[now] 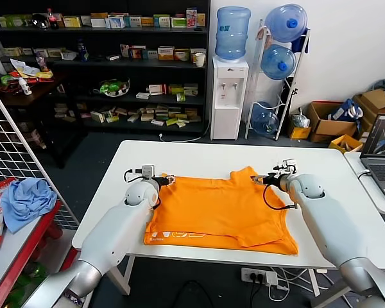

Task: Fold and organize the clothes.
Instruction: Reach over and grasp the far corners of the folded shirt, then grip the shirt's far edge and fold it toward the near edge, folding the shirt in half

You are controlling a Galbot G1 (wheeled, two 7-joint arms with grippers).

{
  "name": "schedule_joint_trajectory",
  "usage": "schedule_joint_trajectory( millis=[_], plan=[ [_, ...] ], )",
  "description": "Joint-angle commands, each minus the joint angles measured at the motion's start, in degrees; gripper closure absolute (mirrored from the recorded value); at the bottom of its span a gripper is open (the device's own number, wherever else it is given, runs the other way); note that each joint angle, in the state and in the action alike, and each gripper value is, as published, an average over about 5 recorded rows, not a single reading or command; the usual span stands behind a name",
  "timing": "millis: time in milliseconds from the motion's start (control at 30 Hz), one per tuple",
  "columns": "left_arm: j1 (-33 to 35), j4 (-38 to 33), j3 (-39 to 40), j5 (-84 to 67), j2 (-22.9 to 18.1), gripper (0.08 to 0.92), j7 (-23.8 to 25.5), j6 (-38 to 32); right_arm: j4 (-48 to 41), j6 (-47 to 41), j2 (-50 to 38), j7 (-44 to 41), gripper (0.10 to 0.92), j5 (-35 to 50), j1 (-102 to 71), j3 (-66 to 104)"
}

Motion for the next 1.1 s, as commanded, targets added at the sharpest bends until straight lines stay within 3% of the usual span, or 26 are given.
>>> schedule_joint_trajectory(
  millis=[33, 233, 767, 967, 1100],
  plan=[
    [-0.99, 3.73, 0.19, 0.95, -1.27, 0.178, 0.79, 0.07, -5.48, 0.66, 2.69, -0.99, 0.257, -2.57, 2.33, -0.61],
    [0.10, 1.70, 0.68, 0.61, -0.12, 0.293, 1.11, 0.43, -5.31, -0.05, 2.89, 0.25, 0.411, -2.40, 1.80, -1.00],
    [4.50, -7.74, 0.69, -0.17, 4.03, 0.761, 0.42, -0.28, 2.56, 0.38, 1.03, 5.46, 0.869, 0.38, -1.41, -1.33],
    [6.63, -14.26, 0.27, -0.07, 7.58, 0.901, 0.06, -0.81, 12.92, 0.64, -2.76, 9.12, 0.901, 3.02, -5.70, -1.10],
    [8.73, -19.96, -0.49, -1.19, 10.26, 0.907, -0.75, -0.79, 22.61, 0.02, -7.15, 12.11, 0.901, 5.21, -10.28, -0.57]
  ],
)
